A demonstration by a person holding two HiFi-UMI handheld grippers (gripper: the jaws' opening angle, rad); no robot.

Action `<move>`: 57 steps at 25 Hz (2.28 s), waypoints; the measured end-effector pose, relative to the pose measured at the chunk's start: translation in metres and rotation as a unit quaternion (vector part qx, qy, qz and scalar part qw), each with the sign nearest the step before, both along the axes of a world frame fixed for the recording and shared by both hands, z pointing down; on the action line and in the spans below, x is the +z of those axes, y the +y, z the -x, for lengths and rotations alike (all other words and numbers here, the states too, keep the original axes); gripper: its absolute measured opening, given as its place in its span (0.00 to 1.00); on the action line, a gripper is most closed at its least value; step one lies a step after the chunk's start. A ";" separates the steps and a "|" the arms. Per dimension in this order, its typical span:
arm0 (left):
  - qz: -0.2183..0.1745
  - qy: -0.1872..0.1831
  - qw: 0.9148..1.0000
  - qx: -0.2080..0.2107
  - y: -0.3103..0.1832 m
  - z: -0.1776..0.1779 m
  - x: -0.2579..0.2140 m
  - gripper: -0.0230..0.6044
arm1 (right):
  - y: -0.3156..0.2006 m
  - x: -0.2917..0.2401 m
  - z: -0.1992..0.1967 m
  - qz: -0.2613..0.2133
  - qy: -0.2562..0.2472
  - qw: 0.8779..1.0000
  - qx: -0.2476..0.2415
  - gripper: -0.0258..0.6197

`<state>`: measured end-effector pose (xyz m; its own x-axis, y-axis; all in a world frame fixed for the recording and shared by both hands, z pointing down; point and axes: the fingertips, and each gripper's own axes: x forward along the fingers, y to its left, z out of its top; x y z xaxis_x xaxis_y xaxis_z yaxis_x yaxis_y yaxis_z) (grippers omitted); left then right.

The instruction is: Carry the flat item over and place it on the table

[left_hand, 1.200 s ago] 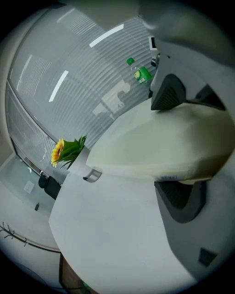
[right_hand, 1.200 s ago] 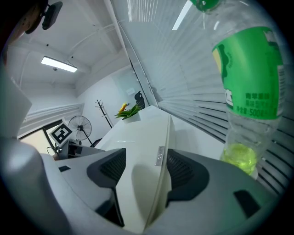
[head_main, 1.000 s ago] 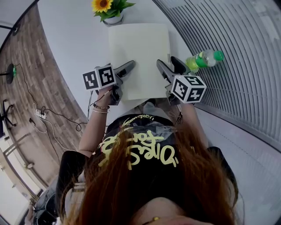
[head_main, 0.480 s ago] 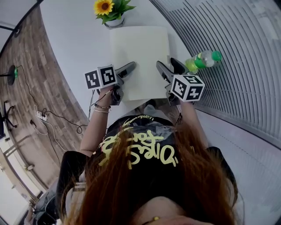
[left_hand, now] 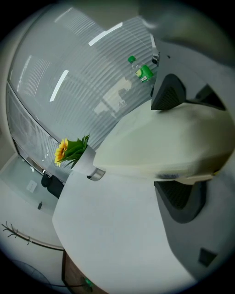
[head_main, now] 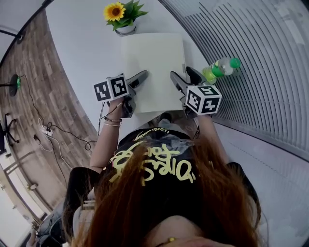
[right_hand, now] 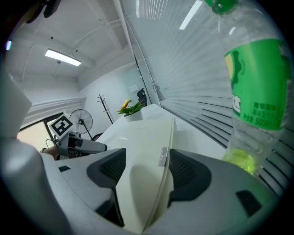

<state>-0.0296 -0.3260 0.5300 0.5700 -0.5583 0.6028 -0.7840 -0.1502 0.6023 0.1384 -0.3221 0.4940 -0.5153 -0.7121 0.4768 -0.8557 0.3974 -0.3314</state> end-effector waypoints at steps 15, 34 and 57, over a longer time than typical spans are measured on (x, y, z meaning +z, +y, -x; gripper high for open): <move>-0.139 -0.017 0.990 -0.026 -0.012 0.007 -0.063 0.81 | -0.003 -0.037 0.022 -0.072 0.017 0.997 -0.033 0.48; -0.224 -0.018 0.974 -0.025 -0.017 0.009 -0.126 0.80 | -0.009 -0.116 0.030 -0.157 -0.042 0.986 -0.040 0.48; -0.318 -0.024 0.948 -0.001 -0.012 0.002 -0.195 0.72 | 0.001 -0.189 0.030 -0.250 -0.089 0.963 -0.053 0.48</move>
